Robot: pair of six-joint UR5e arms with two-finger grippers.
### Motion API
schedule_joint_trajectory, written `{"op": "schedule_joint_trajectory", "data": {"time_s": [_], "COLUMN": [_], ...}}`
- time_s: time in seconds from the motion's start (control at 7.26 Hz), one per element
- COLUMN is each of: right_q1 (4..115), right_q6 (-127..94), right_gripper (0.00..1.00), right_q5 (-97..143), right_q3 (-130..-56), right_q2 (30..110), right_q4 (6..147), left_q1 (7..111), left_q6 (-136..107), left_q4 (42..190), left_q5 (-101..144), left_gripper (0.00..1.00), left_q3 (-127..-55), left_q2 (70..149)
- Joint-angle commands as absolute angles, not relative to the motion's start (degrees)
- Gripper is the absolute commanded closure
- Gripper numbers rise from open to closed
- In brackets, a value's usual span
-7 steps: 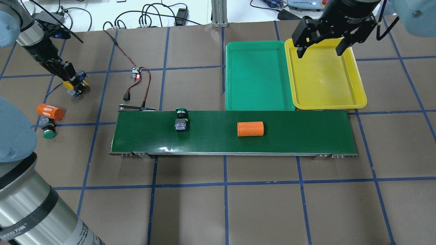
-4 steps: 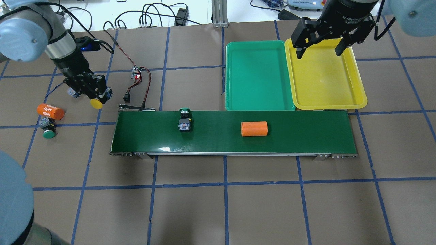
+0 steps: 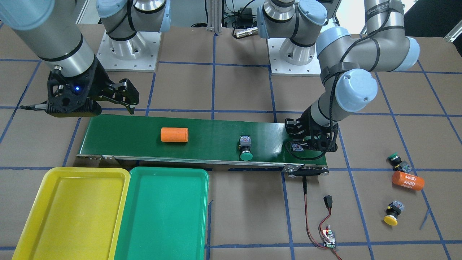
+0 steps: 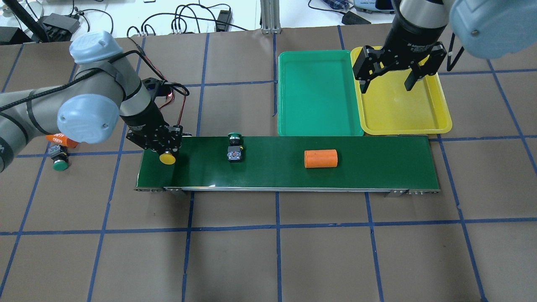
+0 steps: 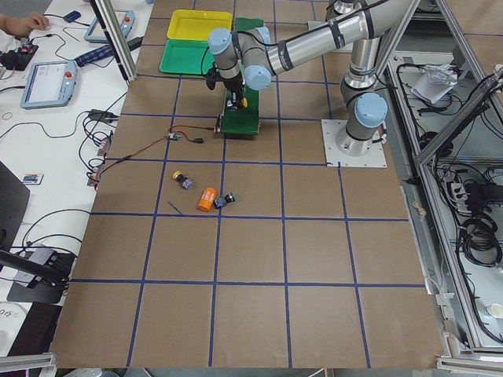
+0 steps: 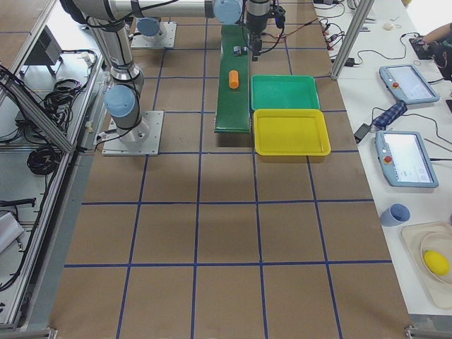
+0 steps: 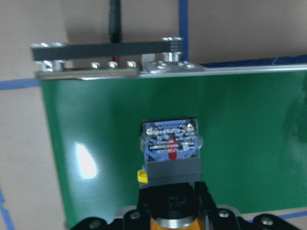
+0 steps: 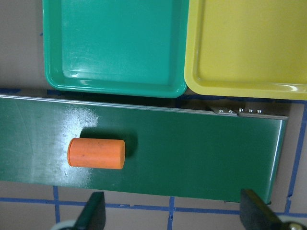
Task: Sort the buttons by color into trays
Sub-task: 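Place the yellow button on the belt with left while right moves over belt end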
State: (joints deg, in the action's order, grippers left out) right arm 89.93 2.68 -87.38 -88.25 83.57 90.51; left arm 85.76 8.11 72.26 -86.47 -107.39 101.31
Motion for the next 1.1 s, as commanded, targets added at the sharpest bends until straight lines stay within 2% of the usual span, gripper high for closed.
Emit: {"op": "schedule_joint_trajectory", "data": {"time_s": [0.0, 0.14, 0.41, 0.55, 0.96], "right_q1": [90.00, 89.91, 89.74, 89.56, 89.21], "right_q6": [3.16, 3.16, 6.57, 10.77, 16.34], "right_gripper": [0.00, 0.00, 0.00, 0.00, 0.00], "right_q5": [-87.62, -87.80, -87.54, -87.54, -89.65], "right_q3": [-91.40, -92.10, -95.26, -96.23, -105.61], "right_q2": [83.15, 82.97, 83.32, 83.15, 85.68], "right_q4": [90.44, 89.83, 90.52, 91.31, 101.57], "left_q1": [87.19, 87.27, 85.62, 82.13, 74.11], "left_q6": [7.29, 6.34, 7.63, 14.69, 37.01], "left_q4": [66.54, 66.36, 67.58, 68.37, 68.47], "left_q5": [-86.57, -86.22, -86.92, -87.18, -90.43], "left_gripper": [0.53, 0.01, 0.00, 0.00, 0.00], "left_q3": [-109.25, -108.64, -105.58, -100.77, -83.38], "left_q2": [102.82, 102.83, 101.60, 105.17, 118.08]}}
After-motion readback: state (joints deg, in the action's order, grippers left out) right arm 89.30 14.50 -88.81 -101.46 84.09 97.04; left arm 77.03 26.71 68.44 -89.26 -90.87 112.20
